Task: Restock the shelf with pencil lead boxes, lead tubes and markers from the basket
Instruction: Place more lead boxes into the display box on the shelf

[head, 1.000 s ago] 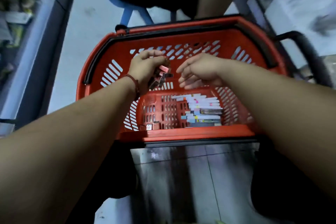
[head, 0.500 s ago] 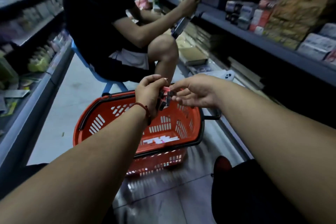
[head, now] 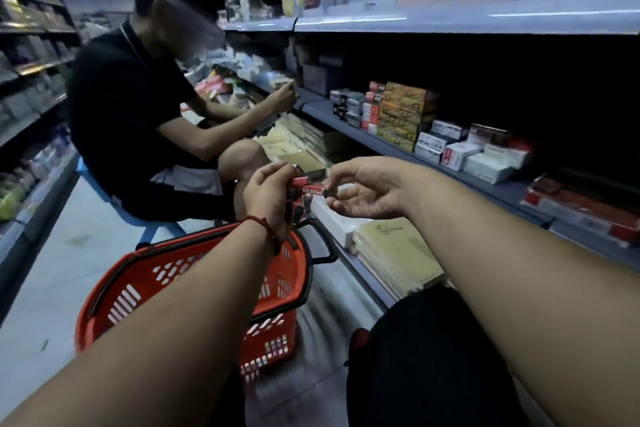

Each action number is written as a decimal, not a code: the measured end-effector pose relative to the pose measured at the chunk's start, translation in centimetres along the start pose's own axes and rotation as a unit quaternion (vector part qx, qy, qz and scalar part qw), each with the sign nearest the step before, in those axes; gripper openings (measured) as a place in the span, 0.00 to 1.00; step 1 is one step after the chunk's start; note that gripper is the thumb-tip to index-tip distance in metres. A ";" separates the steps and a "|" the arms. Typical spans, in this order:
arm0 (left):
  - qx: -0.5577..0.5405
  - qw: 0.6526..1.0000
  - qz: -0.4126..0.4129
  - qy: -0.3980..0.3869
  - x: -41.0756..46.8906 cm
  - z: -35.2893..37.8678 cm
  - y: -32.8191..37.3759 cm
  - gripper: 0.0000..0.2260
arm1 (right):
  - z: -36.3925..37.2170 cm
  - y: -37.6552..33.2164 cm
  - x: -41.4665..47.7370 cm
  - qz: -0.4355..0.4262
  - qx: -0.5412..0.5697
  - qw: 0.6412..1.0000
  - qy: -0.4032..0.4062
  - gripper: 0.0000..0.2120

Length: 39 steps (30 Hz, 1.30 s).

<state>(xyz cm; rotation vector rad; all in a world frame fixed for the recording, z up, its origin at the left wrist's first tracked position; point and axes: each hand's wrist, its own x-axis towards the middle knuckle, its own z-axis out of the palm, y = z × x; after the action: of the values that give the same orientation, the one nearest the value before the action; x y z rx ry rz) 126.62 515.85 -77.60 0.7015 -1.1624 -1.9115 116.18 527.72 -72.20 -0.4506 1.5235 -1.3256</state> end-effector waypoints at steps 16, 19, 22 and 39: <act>-0.036 0.972 -0.083 -0.216 -0.5 13.4 -3.6 0.10 | -11.5 0.6 -6.0 -0.197 0.148 0.933 0.261 0.08; -0.028 0.965 -0.094 -0.242 -0.1 16.4 -5.0 0.10 | -14.8 0.3 -5.8 -0.209 0.149 0.918 0.301 0.08; -0.016 0.958 -0.105 -0.266 -0.1 18.9 -6.4 0.10 | -17.8 0.4 -5.6 -0.204 0.117 0.913 0.333 0.09; 0.086 0.880 -0.166 -0.437 1.3 24.7 -11.3 0.12 | -28.8 2.5 -6.4 -0.149 0.079 0.861 0.480 0.04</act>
<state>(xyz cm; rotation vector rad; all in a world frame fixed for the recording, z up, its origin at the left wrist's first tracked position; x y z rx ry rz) 103.22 529.58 -77.21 0.0745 -1.8618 -2.5461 94.97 548.18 -75.30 0.1479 2.1650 -2.0770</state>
